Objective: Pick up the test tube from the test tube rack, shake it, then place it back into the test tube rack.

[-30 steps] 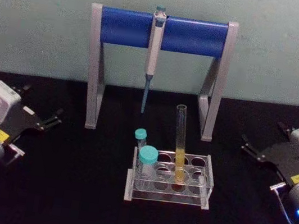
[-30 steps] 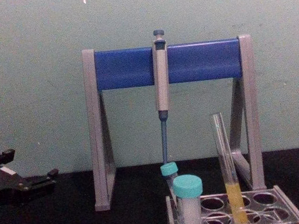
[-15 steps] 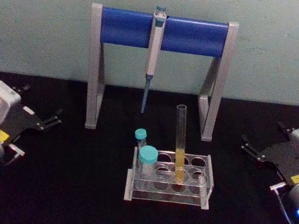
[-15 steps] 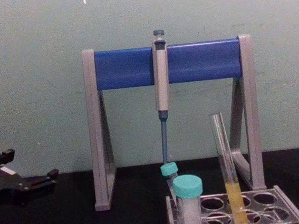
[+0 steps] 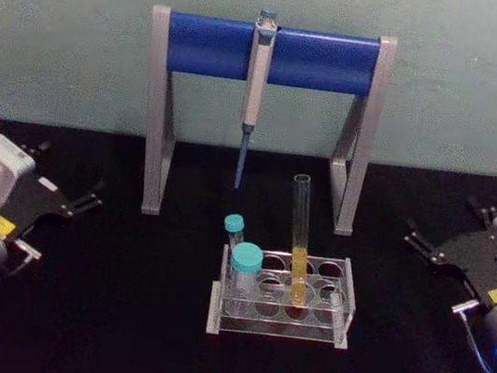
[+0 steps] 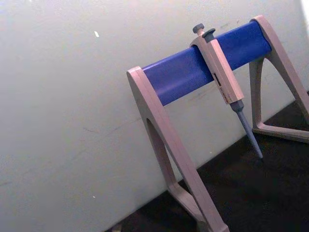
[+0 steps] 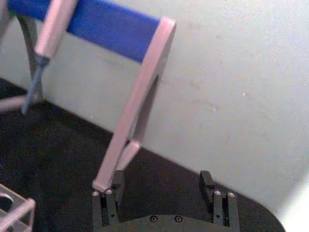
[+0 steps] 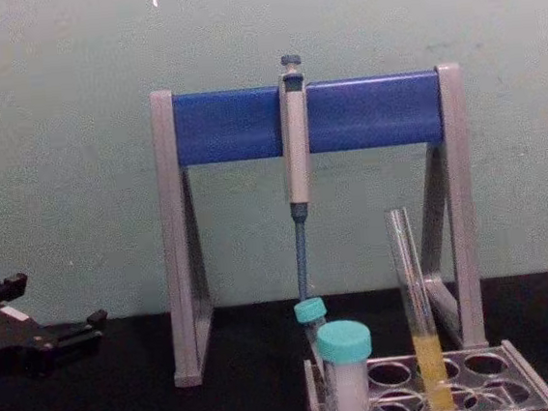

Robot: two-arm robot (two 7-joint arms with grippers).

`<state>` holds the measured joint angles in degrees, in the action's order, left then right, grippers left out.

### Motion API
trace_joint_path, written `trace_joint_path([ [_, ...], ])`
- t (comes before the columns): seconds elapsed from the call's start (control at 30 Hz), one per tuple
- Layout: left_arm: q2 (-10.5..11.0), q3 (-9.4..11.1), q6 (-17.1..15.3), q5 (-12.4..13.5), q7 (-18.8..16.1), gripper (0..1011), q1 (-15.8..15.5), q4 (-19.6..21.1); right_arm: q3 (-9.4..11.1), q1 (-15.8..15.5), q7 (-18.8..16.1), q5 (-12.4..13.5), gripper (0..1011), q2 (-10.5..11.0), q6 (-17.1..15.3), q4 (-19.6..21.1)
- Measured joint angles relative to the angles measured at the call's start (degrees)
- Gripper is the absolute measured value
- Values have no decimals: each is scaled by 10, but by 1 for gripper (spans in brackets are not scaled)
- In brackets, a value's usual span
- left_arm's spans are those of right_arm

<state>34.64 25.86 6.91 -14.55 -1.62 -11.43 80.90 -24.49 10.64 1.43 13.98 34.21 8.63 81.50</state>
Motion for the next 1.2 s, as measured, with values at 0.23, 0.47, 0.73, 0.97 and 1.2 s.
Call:
trace_joint_path([
  [0.23, 0, 0, 0, 0, 0, 1001, 0, 0, 22, -16, -53, 40, 1000, -4, 59, 18],
  [0.47, 0, 0, 0, 0, 0, 1001, 0, 0, 31, -24, -115, 84, 1000, -4, 89, 38],
  [0.73, 0, 0, 0, 0, 0, 1001, 0, 0, 27, -25, -206, 136, 1000, -5, 91, 57],
  [0.97, 0, 0, 0, 0, 0, 1001, 0, 0, 18, -17, -251, 153, 1000, -9, 58, 62],
  [1.2, 0, 0, 0, 0, 0, 1001, 0, 0, 9, 3, -283, 164, 1000, -17, 9, 57],
])
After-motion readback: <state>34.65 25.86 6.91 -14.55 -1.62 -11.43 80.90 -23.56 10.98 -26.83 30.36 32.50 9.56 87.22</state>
